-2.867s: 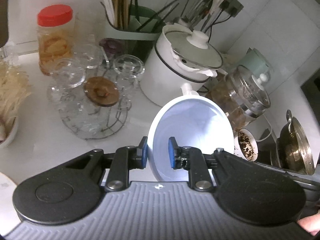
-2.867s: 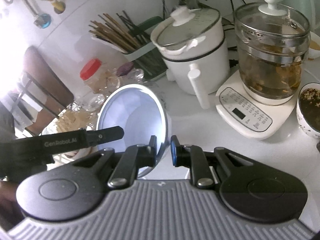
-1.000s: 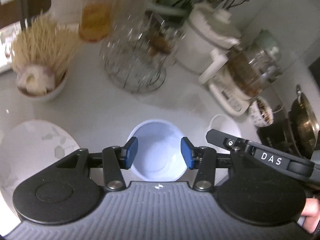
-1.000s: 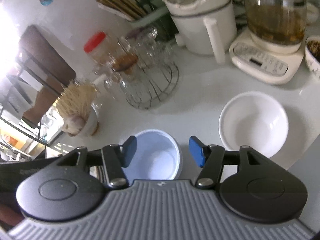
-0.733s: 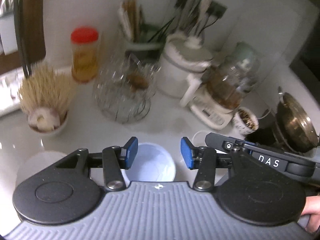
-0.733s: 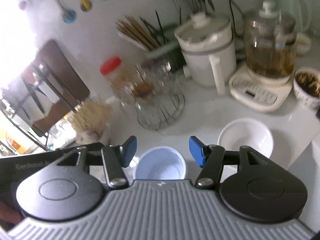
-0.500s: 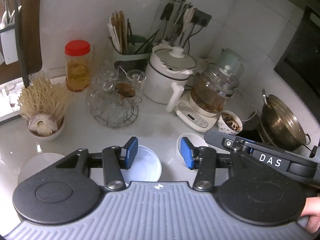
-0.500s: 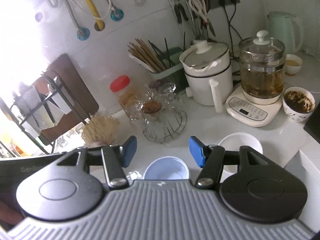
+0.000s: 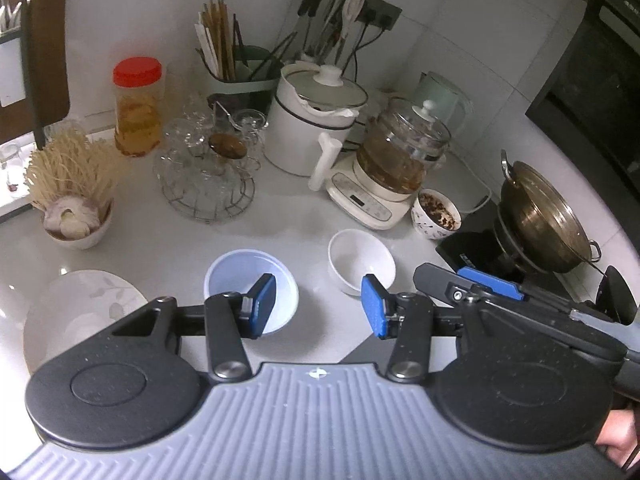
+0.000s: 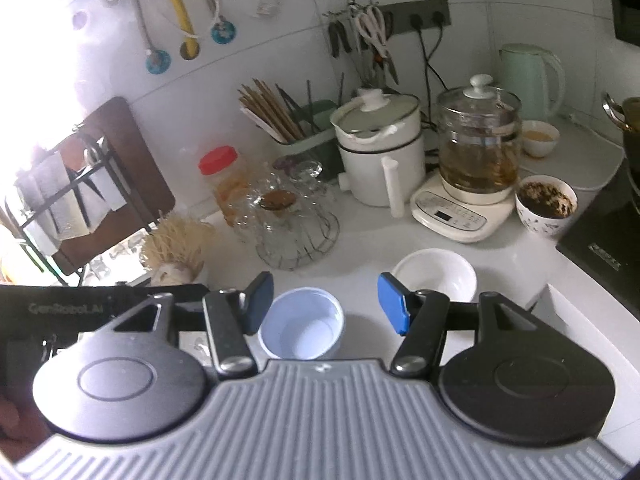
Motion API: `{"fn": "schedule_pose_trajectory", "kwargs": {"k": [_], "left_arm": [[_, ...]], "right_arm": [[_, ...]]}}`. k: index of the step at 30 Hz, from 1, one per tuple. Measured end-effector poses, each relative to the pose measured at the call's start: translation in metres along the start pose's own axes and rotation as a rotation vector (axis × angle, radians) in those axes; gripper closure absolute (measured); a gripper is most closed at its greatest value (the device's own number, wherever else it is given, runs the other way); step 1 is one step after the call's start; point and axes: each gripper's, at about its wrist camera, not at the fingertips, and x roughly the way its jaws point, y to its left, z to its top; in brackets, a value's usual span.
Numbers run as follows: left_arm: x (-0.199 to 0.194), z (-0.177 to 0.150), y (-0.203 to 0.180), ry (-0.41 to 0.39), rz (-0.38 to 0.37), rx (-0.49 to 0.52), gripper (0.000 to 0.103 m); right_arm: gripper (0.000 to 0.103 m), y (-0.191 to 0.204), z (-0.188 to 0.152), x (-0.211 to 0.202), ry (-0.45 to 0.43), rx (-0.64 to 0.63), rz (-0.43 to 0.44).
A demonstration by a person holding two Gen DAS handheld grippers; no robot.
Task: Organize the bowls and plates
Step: 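Move both grippers to the white ceramic bowl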
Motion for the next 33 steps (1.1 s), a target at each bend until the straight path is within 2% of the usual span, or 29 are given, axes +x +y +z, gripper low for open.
{"fn": "schedule_pose_trajectory", "kwargs": {"k": [7,9,15,25,27,33], "left_arm": [[0.038,0.004,-0.02,0.043,-0.019,-0.017,0.05],[0.047,0.011,-0.028,0.068,-0.048,-0.031,0.05],[0.069,0.03,-0.055,0.06,-0.036,-0.001,0.049],[0.141,0.055,-0.07,0.118,0.008,0.017,0.048],[0.161,0.056,-0.07,0.169,0.028,0.026,0.048],[0.213,0.043,-0.065,0.251,0.049,-0.02,0.048]], "right_arm": [[0.042,-0.035,0.0,0.003,0.031,0.032,-0.046],[0.042,-0.05,0.008,0.004,0.057,0.058,-0.063],[0.042,-0.082,0.033,0.003,0.022,0.064,-0.065],[0.042,-0.133,0.04,0.06,0.107,0.131,-0.072],[0.042,-0.142,0.038,0.074,0.137,0.151,-0.077],[0.042,-0.17,0.027,0.111,0.222,0.195,-0.059]]}}
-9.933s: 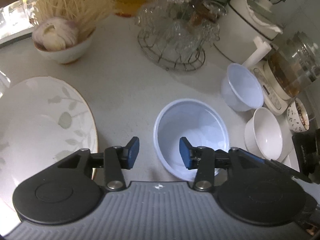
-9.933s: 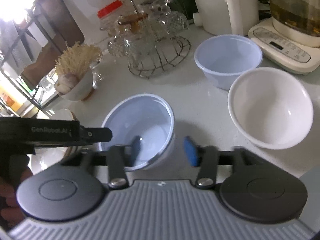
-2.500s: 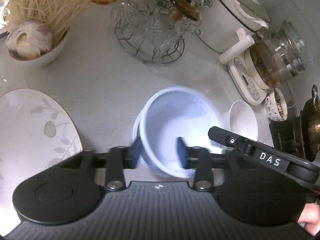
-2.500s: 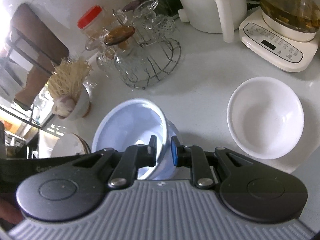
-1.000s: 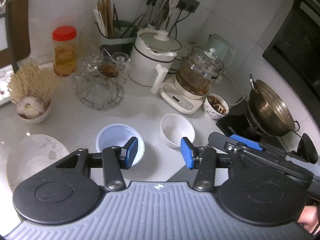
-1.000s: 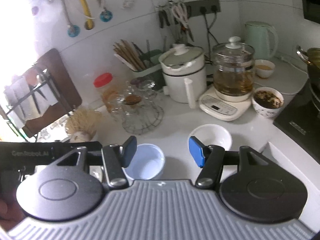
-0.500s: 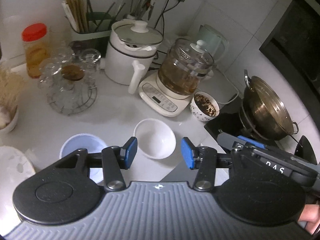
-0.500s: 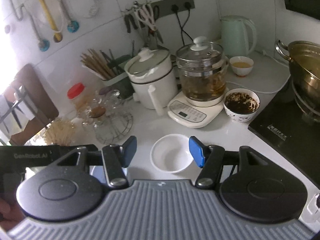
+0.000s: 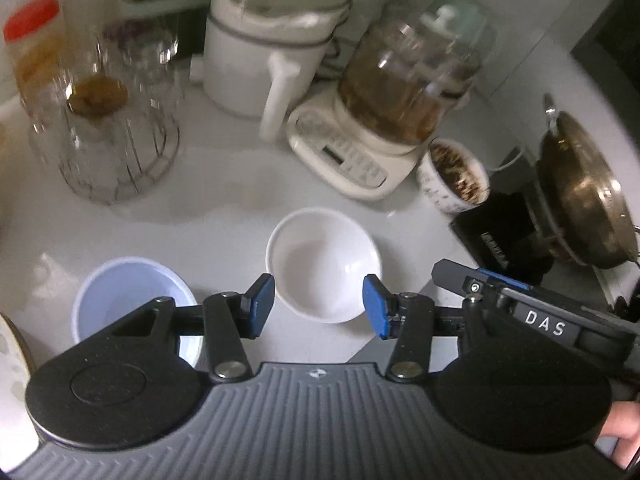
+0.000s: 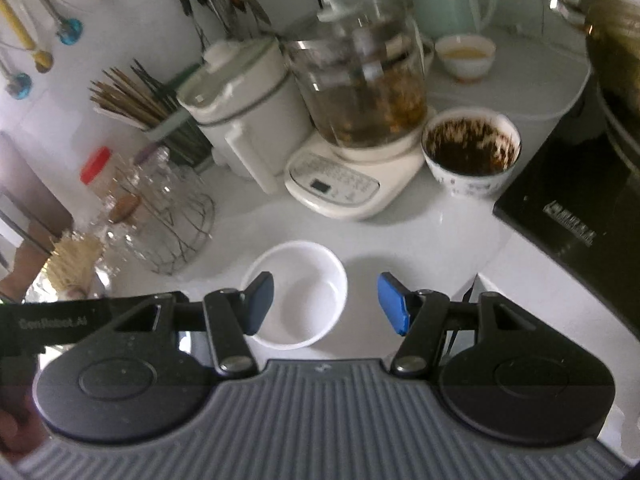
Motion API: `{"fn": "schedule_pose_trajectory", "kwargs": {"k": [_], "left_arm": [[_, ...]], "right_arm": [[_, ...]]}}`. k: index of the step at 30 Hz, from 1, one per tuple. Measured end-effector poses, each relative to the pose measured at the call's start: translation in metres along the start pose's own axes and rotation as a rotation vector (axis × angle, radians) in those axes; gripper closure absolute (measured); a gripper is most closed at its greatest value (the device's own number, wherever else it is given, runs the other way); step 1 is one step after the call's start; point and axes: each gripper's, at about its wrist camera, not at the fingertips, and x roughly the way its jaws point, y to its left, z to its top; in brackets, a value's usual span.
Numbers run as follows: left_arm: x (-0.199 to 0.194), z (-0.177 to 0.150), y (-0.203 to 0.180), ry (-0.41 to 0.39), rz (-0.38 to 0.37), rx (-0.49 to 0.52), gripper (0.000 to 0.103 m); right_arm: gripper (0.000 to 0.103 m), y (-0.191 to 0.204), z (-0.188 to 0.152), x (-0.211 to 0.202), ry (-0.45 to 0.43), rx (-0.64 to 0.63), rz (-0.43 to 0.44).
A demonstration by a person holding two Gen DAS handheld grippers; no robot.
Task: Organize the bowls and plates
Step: 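Move both grippers to the white ceramic bowl, then close both grippers on the rim of the white ceramic bowl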
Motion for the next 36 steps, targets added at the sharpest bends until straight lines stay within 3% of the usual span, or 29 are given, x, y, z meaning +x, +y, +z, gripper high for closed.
{"fn": "schedule_pose_trajectory", "kwargs": {"k": [10,16,21,23,27,30,36], "left_arm": [[0.052,0.006,0.027,0.06,0.022,-0.082,0.048],[0.076,0.007,0.029,0.092,0.013,-0.096,0.049],[0.094,0.001,0.03,0.116,0.011,-0.119,0.055],[0.099,-0.001,0.031,0.12,0.013,-0.13,0.06],[0.11,-0.002,0.038,0.133,0.011,-0.183,0.075],[0.112,0.0,0.04,0.137,0.01,-0.191,0.084],[0.107,0.006,0.038,0.144,0.001,-0.169,0.085]], "right_arm": [[0.042,-0.012,0.004,0.066,0.109,0.039,0.066],[0.044,-0.02,0.003,0.092,0.175,0.042,0.059],[0.054,-0.024,-0.001,0.106,0.219,0.024,0.06],[0.058,-0.025,-0.002,0.112,0.235,0.021,0.061],[0.078,-0.02,-0.004,0.119,0.256,0.0,0.055],[0.085,-0.018,-0.004,0.118,0.249,0.001,0.081],[0.086,-0.017,-0.005,0.113,0.23,0.018,0.095]]}}
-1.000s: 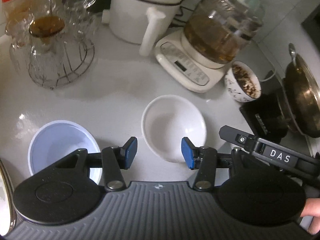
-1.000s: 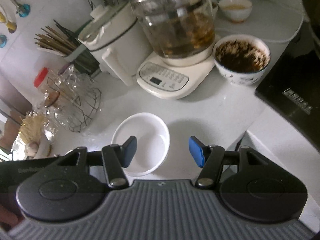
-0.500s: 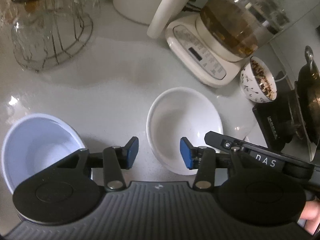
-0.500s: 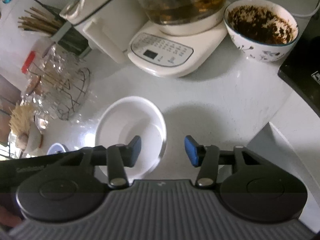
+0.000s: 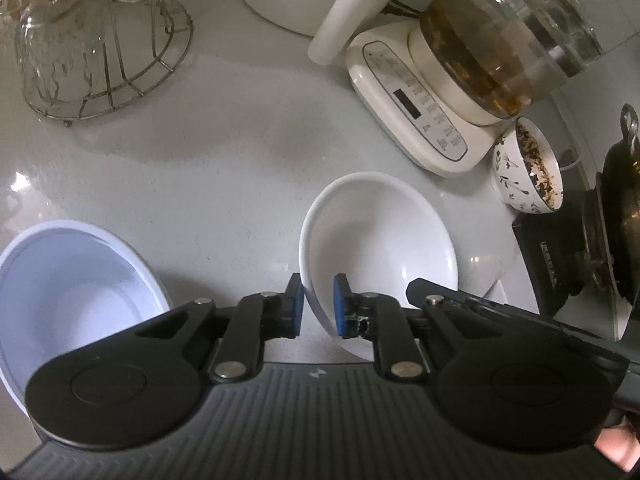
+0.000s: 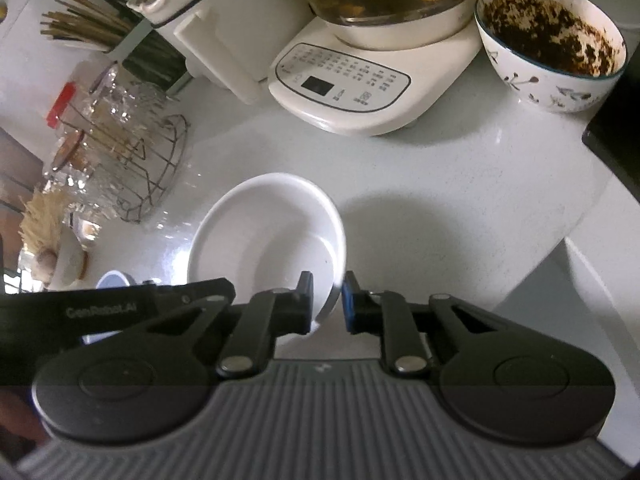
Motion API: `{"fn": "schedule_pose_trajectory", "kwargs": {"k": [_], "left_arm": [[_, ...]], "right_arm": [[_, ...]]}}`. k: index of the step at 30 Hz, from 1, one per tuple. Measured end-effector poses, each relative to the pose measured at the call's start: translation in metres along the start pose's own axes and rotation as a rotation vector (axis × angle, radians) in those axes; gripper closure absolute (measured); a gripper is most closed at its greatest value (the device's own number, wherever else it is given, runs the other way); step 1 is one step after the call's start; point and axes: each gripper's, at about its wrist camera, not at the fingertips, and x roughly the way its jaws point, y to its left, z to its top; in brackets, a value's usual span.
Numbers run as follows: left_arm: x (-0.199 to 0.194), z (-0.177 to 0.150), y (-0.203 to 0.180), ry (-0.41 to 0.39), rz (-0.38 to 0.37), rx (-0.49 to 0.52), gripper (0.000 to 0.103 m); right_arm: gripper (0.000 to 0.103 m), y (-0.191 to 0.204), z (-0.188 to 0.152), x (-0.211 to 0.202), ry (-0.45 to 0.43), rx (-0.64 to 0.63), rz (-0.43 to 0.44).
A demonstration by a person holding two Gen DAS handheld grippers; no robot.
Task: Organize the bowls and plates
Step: 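Close both grippers on the rim of the white ceramic bowl, then lift the white ceramic bowl with both grippers and carry it toward the blue bowls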
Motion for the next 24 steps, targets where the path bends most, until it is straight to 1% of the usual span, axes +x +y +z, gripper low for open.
{"fn": "schedule_pose_trajectory", "kwargs": {"k": [7,10,12,17,21,24], "left_arm": [[-0.028,0.0,-0.009,-0.04,-0.016,0.036,0.085],[-0.045,-0.002,-0.012,-0.072,-0.041,0.05,0.085],[-0.053,-0.002,-0.013,-0.075,-0.058,0.037,0.085],[-0.081,-0.004,-0.019,-0.096,-0.072,0.048,0.085],[-0.104,-0.006,-0.02,-0.137,-0.086,0.04,0.084],[-0.121,-0.009,-0.014,-0.169,-0.08,0.021,0.084]], "right_arm": [[0.086,0.008,0.001,-0.025,-0.053,-0.001,0.015],[0.086,0.014,0.003,-0.038,-0.078,-0.01,0.018],[0.086,0.018,0.004,-0.047,-0.094,-0.021,0.017],[0.086,0.031,0.009,-0.068,-0.106,-0.046,0.025],[0.086,0.045,0.009,-0.081,-0.112,-0.077,0.035],[0.086,0.058,0.009,-0.087,-0.115,-0.118,0.056]]}}
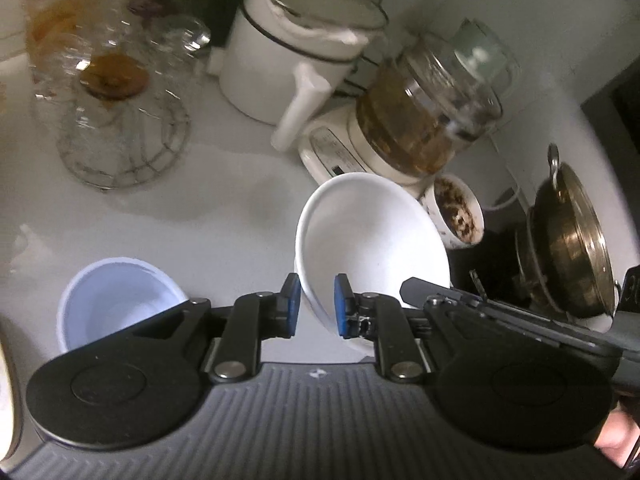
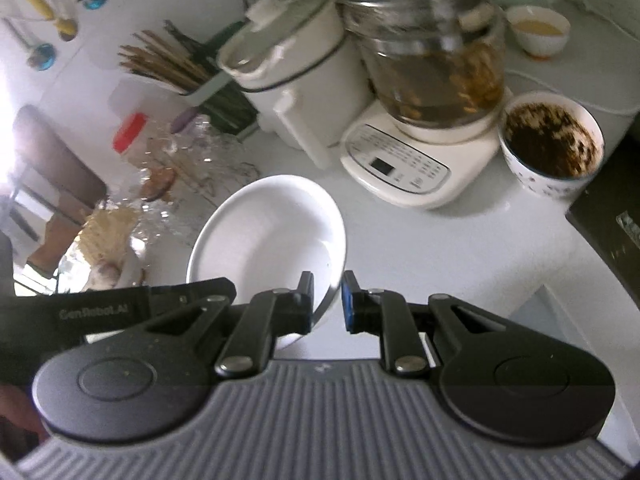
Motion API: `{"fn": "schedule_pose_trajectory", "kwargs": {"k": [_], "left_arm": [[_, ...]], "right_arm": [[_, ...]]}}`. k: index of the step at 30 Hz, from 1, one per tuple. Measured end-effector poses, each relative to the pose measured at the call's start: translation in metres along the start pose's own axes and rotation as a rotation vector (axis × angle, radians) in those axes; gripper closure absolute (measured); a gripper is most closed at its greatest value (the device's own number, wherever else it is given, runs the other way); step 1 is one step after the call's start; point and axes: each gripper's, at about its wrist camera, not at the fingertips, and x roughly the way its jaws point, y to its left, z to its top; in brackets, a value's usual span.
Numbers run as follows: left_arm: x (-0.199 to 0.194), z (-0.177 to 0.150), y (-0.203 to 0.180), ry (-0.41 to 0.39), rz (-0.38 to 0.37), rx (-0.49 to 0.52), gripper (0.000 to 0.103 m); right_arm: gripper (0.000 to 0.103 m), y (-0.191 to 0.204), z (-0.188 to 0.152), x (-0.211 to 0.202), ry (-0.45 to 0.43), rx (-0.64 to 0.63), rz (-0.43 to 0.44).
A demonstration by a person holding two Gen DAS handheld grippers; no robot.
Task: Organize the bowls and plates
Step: 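Lift the white ceramic bowl with both grippers and carry it toward the blue bowls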
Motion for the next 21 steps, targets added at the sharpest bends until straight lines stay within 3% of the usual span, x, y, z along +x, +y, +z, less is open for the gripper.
{"fn": "schedule_pose_trajectory", "kwargs": {"k": [21], "left_arm": [[-0.065,-0.013,0.08,-0.089,0.048,-0.107,0.084]], "right_arm": [[0.085,0.083,-0.008,0.023,0.006,-0.102,0.101]]}}
